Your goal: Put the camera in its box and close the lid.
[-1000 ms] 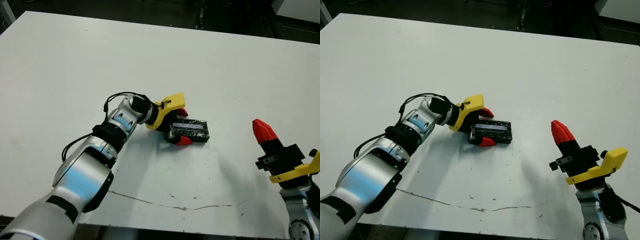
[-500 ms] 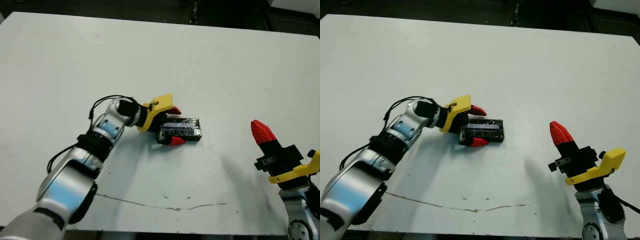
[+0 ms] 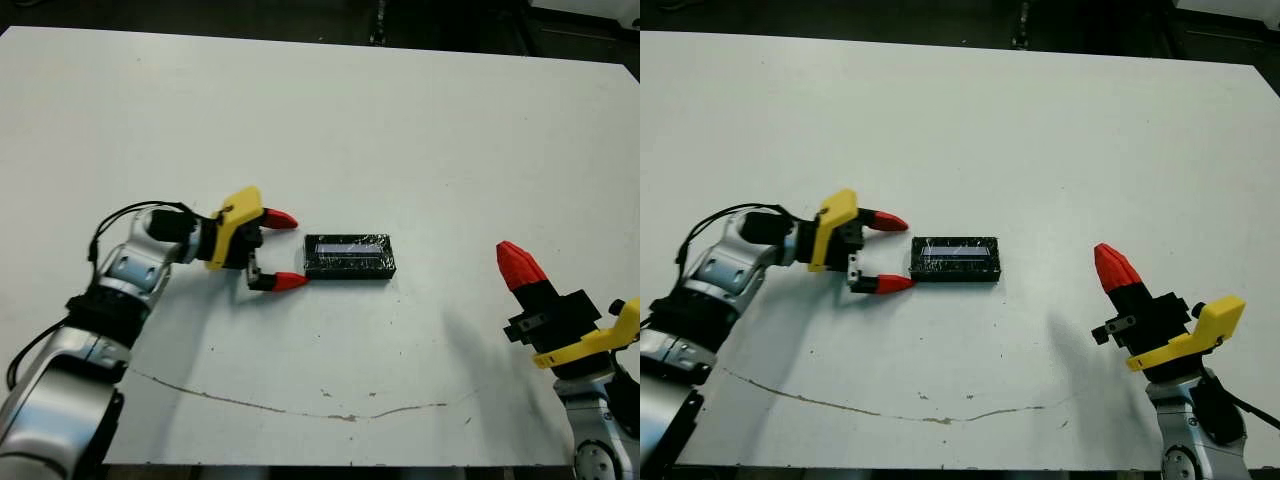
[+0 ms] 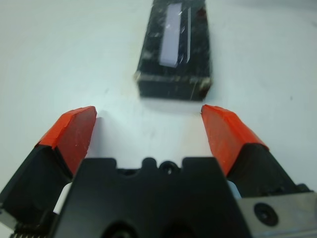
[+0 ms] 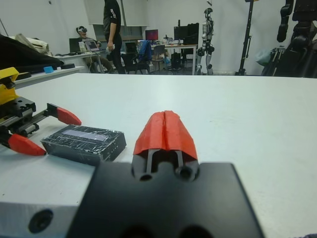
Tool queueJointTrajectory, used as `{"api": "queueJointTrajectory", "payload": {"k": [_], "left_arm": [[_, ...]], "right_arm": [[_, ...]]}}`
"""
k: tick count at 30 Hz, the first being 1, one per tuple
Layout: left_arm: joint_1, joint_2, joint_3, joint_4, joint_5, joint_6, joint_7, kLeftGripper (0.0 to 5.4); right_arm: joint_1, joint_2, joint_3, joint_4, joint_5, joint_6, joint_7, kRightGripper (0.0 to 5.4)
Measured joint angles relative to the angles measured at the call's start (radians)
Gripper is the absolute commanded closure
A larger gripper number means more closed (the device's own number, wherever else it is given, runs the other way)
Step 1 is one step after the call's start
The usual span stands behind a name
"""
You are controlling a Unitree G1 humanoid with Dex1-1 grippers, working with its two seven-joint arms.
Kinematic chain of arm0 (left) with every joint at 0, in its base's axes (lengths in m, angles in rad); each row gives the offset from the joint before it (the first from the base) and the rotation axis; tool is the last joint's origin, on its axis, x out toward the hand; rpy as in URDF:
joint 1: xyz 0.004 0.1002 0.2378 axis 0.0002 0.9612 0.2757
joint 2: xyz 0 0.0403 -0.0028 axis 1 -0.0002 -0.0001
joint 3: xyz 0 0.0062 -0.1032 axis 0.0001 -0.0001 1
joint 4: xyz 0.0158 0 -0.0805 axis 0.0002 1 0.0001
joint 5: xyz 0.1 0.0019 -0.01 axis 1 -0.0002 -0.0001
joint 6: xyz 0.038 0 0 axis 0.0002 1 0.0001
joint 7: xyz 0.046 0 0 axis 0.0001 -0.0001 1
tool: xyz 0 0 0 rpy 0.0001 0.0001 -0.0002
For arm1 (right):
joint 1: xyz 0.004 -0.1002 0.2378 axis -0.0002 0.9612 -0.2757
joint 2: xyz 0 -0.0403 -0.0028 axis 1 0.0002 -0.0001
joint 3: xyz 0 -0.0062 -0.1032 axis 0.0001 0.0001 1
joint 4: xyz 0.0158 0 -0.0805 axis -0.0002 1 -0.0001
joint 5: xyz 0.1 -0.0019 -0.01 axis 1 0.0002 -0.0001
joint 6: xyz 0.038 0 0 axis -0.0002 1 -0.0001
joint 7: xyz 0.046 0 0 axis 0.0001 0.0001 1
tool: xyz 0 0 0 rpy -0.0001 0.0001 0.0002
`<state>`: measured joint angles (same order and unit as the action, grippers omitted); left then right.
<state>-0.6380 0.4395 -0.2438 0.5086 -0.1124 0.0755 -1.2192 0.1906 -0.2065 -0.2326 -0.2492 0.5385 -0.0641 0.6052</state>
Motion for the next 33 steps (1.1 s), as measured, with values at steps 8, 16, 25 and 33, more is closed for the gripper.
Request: {"api": "queueJointTrajectory", "payload": {"k": [8,16,25,33], "left_arm": [[0.042,0.142,0.058,-0.096,-0.005,0.09,-0.001,0.02],[0.049,0.151,0.186,-0.351,-0.121,0.282,0.116,0.91],[0.204,-0.307,0.194,-0.72,-0.251,0.417,0.674,2.22],[0.207,-0.435,0.055,-0.689,-0.166,0.423,0.853,3.5]], "right_arm": [[-0.001,0.0,0.002,0.005,-0.001,-0.001,0.001,5.4],[-0.001,0.001,0.005,0.002,-0.004,-0.001,-0.003,5.4],[-0.013,0.003,0.011,0.014,-0.003,-0.003,-0.001,5.4],[-0.018,0.004,0.011,0.022,-0.004,-0.009,-0.006,5.4]]}}
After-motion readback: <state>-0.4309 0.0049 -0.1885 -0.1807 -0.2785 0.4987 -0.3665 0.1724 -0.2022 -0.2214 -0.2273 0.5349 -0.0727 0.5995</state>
